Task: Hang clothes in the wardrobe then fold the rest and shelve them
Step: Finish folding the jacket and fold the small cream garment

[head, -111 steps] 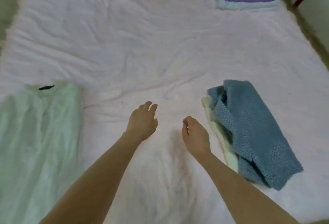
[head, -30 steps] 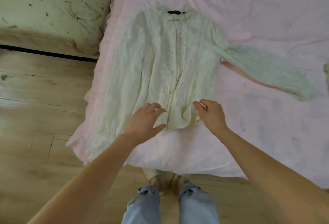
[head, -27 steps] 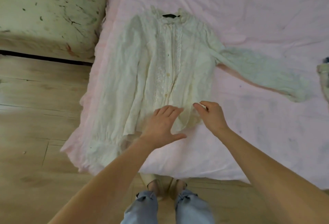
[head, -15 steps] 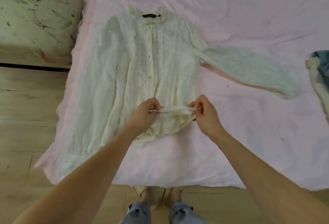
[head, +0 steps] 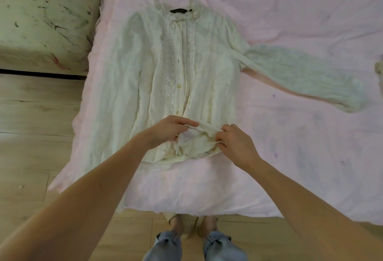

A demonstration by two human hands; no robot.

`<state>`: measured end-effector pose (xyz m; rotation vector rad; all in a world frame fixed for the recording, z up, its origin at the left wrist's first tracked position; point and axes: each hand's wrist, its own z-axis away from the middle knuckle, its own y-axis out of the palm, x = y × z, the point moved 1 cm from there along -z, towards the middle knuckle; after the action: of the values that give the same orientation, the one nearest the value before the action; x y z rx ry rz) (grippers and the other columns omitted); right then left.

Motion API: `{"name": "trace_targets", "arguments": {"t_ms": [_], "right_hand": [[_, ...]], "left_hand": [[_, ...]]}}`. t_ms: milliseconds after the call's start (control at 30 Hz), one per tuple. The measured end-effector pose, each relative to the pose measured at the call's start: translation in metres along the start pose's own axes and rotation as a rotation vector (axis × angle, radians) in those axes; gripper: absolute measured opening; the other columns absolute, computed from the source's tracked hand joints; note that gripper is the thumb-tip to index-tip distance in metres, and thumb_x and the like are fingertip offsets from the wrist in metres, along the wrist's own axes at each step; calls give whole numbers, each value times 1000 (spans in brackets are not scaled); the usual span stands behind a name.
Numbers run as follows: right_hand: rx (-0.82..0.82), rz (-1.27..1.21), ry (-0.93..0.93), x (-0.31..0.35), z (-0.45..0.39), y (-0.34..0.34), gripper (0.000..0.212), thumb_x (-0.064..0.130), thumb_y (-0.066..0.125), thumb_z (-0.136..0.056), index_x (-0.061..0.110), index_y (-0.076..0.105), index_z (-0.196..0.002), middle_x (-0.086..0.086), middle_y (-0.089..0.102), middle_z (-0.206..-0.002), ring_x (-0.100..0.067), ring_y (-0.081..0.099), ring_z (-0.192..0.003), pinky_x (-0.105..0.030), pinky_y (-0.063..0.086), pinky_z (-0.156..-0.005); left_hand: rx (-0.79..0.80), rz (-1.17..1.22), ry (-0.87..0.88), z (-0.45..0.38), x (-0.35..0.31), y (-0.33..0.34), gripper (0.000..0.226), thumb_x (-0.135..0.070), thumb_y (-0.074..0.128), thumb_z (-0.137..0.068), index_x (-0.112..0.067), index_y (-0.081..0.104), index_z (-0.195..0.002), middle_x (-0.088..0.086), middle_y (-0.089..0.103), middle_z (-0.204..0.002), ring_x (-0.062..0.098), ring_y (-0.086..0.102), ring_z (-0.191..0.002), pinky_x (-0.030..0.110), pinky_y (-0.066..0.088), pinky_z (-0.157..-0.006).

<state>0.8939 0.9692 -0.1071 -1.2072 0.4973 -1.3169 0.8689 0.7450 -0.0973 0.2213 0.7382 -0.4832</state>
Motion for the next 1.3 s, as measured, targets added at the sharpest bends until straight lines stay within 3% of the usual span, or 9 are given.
{"name": "trace_targets", "arguments": {"t_ms": [133, 367, 467, 533, 600, 733, 967, 1133, 1300], "right_hand": [[-26, -145, 43, -6, 5, -1, 10, 11, 54, -89, 12, 63, -92, 2, 56, -91, -18, 53, -83, -33, 46, -67], [-212, -279, 162, -11, 23, -4, 7, 10, 58, -87, 15, 54, -85, 6, 56, -88, -14, 55, -73, -31, 48, -65], [-304, -309, 164, -10, 26, -6, 8, 16, 55, -92, 16, 53, -84, 8, 54, -91, -13, 57, -73, -33, 51, -63], [-339, -377, 160, -8, 25, -9, 10, 14, 54, -93, 15, 52, -84, 8, 53, -92, -12, 56, -72, -31, 51, -64], [-368, -420, 155, -11, 26, -17, 10, 5, 55, -91, 10, 52, -82, 4, 53, -91, -12, 53, -72, -26, 47, -64], [-354, -382, 183, -22, 25, -35, 17, -11, 49, -81, 5, 55, -83, 0, 52, -91, -14, 47, -72, -21, 39, -64], [-572, -365, 483, -49, 22, -66, 31, -13, 41, -77, 4, 65, -84, -9, 64, -89, -24, 58, -80, -33, 47, -68], [-413, -434, 401, -48, 27, -70, 26, -12, 43, -78, 3, 65, -81, -9, 63, -91, -23, 58, -81, -30, 46, -70], [-172, -226, 420, -51, 27, -47, 17, 24, 67, -84, 15, 57, -95, 6, 48, -101, -13, 47, -92, -29, 43, -70]], "left_hand": [[177, 319, -99, 3, -1, 3, 39, -20, 33, -102, -12, 59, -130, 7, 62, -129, 22, 65, -105, 28, 52, -89], [235, 170, -42, -1, -1, 19, 33, -31, 39, -100, -22, 54, -129, 7, 67, -121, 20, 63, -113, 40, 43, -106], [108, -134, 81, -3, 0, 30, 39, -39, 60, -92, -30, 50, -129, -8, 63, -124, 9, 56, -118, 39, 41, -108], [-2, -625, 178, -6, 3, 38, 69, -51, 71, -78, -34, 40, -138, -11, 51, -133, 9, 46, -123, 35, 38, -107], [-109, -1005, 274, -10, -1, 51, 68, -41, 69, -81, -31, 38, -141, -9, 48, -134, 15, 45, -122, 31, 37, -102], [-129, -599, 238, -17, -13, 34, 46, 3, 50, -83, -21, 59, -121, -4, 61, -115, 16, 57, -106, 23, 45, -83], [-308, -654, 140, -18, -32, -1, 19, -1, 46, -88, -10, 61, -80, 5, 59, -74, 24, 56, -67, 27, 40, -54], [-403, -661, 69, 7, -25, 3, 15, -23, 55, -93, -12, 65, -88, 4, 64, -81, 21, 62, -74, 34, 48, -65], [-363, -803, 113, 15, -13, 13, 19, -20, 54, -94, -9, 67, -86, 5, 65, -79, 25, 64, -79, 34, 48, -65]]}}
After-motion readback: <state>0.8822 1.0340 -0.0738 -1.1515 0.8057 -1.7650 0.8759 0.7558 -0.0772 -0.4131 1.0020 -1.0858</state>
